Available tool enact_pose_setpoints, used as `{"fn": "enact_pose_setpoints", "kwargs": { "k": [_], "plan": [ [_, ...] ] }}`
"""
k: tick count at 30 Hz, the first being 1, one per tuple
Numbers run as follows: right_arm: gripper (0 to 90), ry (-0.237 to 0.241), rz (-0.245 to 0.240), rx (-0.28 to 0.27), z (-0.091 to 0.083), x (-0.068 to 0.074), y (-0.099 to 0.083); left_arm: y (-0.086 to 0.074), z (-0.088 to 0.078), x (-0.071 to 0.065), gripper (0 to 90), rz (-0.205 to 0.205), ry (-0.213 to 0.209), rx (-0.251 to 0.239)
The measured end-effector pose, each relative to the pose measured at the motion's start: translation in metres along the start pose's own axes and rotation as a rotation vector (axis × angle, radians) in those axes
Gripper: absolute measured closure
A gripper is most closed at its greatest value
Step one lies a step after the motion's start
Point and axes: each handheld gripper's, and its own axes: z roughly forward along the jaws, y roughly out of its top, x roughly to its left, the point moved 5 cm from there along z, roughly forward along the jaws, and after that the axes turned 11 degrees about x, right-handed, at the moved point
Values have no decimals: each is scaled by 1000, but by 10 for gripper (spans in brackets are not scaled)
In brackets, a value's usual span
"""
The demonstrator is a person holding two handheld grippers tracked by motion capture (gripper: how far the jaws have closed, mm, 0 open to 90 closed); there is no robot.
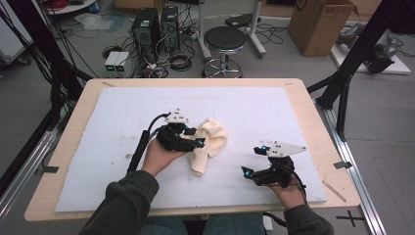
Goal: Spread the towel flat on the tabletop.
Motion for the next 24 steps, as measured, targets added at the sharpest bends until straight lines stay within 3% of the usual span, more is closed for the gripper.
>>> {"fn": "enact_pose_setpoints", "kwargs": {
  "k": [6,11,18,19,22,23,24],
  "plan": [
    [194,21,-8,-8,3,2,6,-27,6,-26,453,22,-44,5],
    [291,47,-23,16,13,2,14,-46,24,-40,428,62,-51,76],
    [410,72,-48,55,31,2,26,-54,42,-35,476,57,-8,155],
    [442,87,-46,60,38,2,31,-57,46,-31,555,59,14,194],
    [466,93,-53,71,48,1,36,-59,49,-27,632,66,41,215],
    [491,97,-60,92,57,1,41,-59,49,-25,724,64,46,215],
    [491,97,-60,92,57,1,41,-59,49,-23,724,53,45,210]
  ]
}}
